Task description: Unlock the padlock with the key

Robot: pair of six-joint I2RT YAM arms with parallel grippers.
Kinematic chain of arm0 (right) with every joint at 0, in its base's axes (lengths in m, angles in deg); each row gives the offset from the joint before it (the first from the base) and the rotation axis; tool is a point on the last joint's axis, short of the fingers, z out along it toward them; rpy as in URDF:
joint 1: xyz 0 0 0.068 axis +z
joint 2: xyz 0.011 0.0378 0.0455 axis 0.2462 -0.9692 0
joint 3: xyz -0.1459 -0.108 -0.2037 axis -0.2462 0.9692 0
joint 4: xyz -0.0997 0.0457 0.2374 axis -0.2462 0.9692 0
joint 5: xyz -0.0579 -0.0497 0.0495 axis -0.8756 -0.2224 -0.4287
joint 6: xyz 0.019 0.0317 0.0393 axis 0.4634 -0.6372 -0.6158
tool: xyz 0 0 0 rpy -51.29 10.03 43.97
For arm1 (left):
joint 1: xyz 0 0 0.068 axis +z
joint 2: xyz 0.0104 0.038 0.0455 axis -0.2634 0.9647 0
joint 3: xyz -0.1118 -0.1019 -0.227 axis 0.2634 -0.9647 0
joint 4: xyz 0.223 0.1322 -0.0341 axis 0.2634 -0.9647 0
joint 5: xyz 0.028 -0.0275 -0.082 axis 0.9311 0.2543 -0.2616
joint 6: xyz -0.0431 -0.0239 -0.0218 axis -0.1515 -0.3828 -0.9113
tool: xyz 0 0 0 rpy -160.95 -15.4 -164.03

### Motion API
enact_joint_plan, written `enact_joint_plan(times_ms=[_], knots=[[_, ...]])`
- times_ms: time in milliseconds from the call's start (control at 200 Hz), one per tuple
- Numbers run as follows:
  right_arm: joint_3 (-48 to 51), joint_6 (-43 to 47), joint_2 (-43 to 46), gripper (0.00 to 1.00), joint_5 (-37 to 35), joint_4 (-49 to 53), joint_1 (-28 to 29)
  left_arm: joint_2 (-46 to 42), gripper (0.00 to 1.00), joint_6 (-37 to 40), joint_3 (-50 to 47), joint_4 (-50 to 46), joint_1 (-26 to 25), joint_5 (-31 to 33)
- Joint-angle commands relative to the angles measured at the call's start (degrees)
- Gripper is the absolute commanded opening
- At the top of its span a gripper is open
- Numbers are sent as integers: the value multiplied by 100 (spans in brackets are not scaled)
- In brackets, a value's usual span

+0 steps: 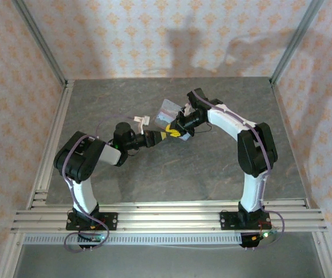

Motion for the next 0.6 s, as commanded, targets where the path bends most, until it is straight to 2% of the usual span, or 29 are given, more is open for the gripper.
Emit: enact_joint_plan(times_ms=[0, 265, 370, 500, 595], knots=[[112, -50, 104, 0, 246, 83, -14, 84, 25, -37, 185, 327, -74, -10], [107, -45, 109, 0, 243, 94, -16, 79, 25, -55, 233, 346, -122, 17], [120, -74, 103, 0, 234, 66, -21, 79, 17, -63, 281, 339, -141, 8], [129, -106, 118, 0, 220, 16, -21, 71, 0, -55, 282, 331, -171, 3], [135, -141, 118, 0, 213, -21, -14, 62, 0, -55, 257, 343, -206, 30]])
